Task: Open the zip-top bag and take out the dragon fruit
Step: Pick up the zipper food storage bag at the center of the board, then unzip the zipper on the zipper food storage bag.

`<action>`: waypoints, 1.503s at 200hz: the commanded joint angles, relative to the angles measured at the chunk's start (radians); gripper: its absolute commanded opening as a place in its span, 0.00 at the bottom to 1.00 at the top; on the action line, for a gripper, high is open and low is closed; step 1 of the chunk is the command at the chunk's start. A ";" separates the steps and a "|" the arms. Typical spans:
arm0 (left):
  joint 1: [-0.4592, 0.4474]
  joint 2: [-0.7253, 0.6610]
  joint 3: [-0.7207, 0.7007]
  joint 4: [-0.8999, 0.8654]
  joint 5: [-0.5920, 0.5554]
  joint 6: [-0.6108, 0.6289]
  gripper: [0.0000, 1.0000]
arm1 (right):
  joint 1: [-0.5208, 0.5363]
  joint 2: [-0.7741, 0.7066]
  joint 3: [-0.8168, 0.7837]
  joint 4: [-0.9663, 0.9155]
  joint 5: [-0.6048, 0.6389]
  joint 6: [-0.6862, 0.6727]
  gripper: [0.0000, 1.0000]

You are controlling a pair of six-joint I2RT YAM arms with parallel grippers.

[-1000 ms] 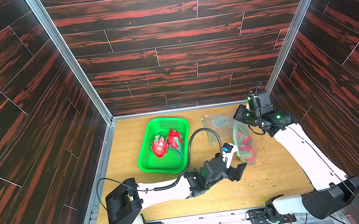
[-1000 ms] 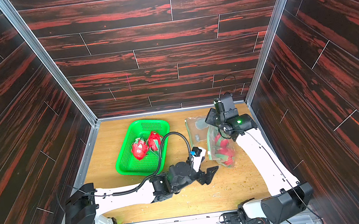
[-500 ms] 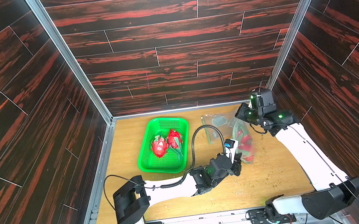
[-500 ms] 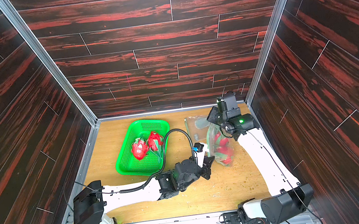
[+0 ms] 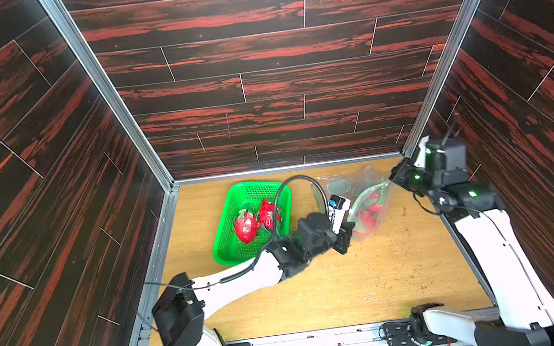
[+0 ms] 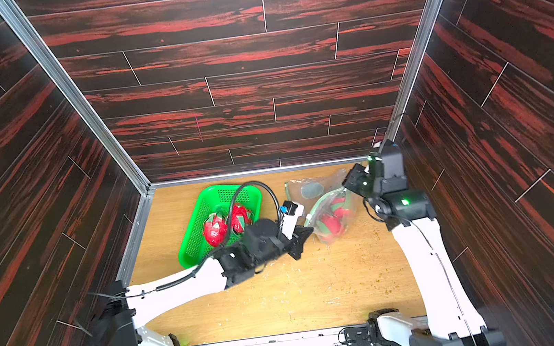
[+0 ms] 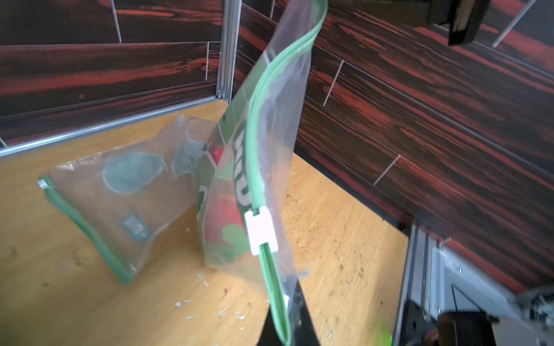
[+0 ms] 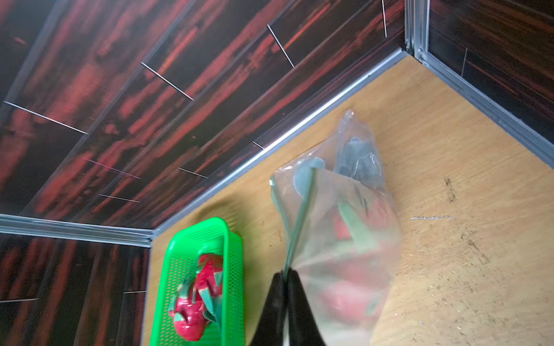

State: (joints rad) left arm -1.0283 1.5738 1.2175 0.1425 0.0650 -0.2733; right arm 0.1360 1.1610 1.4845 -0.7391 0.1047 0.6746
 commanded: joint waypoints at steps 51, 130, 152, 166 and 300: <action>0.125 -0.051 0.207 -0.454 0.311 0.271 0.00 | -0.062 -0.095 -0.040 0.029 -0.291 -0.132 0.16; 0.217 -0.025 0.332 -0.673 0.460 0.436 0.00 | -0.070 -0.077 -0.196 0.403 -1.002 -0.699 0.54; 0.246 -0.011 0.375 -0.741 0.494 0.471 0.00 | -0.070 -0.076 -0.257 0.490 -1.095 -0.916 0.61; 0.259 -0.001 0.407 -0.783 0.523 0.496 0.00 | -0.070 -0.055 -0.287 0.524 -1.148 -1.041 0.69; 0.359 0.101 0.654 -1.021 0.608 0.674 0.00 | 0.069 0.238 0.004 -0.088 -1.186 -1.661 0.79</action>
State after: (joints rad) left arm -0.6758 1.6779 1.8160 -0.8646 0.6186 0.3721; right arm 0.1455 1.3983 1.5162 -0.7834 -1.1217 -0.9611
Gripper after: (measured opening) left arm 0.048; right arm 0.793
